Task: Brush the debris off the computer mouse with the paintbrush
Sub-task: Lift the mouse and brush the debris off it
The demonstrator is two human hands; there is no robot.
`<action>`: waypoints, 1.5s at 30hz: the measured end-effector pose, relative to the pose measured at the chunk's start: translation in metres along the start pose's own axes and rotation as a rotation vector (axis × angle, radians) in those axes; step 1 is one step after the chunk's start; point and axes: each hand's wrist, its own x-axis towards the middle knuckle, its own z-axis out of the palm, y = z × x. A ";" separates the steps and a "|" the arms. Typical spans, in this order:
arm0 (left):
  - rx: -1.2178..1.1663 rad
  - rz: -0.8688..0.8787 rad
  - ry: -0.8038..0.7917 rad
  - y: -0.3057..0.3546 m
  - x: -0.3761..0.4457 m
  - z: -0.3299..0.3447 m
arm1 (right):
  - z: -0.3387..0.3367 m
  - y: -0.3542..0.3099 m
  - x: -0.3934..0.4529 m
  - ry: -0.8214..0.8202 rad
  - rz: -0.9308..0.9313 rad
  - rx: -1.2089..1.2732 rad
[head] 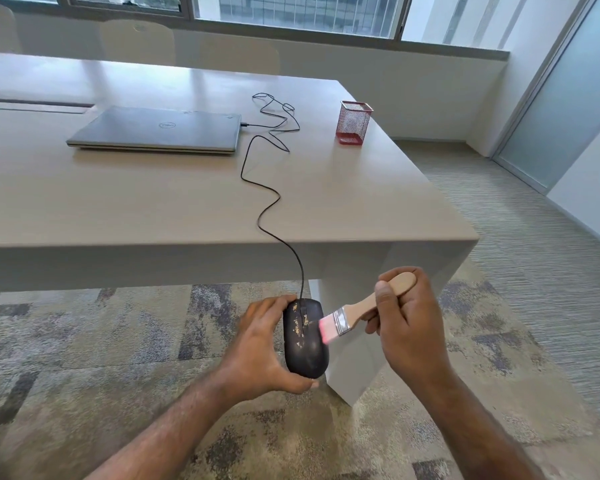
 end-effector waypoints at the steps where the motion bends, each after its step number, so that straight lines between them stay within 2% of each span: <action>1: -0.003 -0.001 0.000 0.001 0.000 0.000 | 0.001 -0.001 0.000 -0.004 0.003 0.027; 6: -0.009 0.020 0.010 0.004 -0.001 0.002 | 0.009 -0.001 -0.002 -0.065 0.023 0.023; 9: -0.008 0.016 0.000 0.003 -0.001 0.001 | 0.005 0.003 0.003 -0.010 0.013 -0.035; 12: -0.011 0.010 -0.006 0.003 -0.002 0.001 | 0.002 0.002 0.007 0.020 0.015 0.038; 14: -0.004 0.020 -0.004 0.003 -0.002 0.001 | 0.007 0.002 0.007 -0.017 0.018 0.091; 17: 0.006 0.037 -0.005 0.006 -0.001 0.002 | 0.014 0.001 0.006 -0.070 0.035 0.026; 20: 0.000 0.038 -0.010 0.006 -0.002 0.002 | 0.010 0.002 0.009 -0.005 0.010 -0.066; 22: -0.010 0.028 -0.013 0.006 -0.002 0.001 | 0.006 0.002 0.012 0.037 0.017 -0.024; 25: -0.009 0.023 -0.010 0.007 -0.002 0.001 | 0.008 0.004 0.013 0.000 0.058 0.068; 28: -0.012 0.025 -0.008 0.007 -0.001 0.001 | 0.010 0.010 0.012 -0.048 0.088 0.037; 32: -0.013 0.030 -0.010 0.006 -0.002 0.002 | 0.000 0.017 0.017 0.024 0.088 -0.016; 35: -0.036 0.021 0.002 0.007 -0.001 0.002 | -0.004 0.020 0.019 0.056 0.109 0.081; 38: -0.048 0.024 0.006 0.007 -0.001 0.002 | 0.001 0.024 0.014 0.020 0.166 0.193; 42: -0.068 0.049 0.009 0.004 -0.003 0.001 | -0.001 0.032 0.012 0.074 0.275 0.234; 45: -0.058 0.040 -0.002 0.002 -0.004 0.001 | -0.006 0.033 0.014 0.114 0.272 0.246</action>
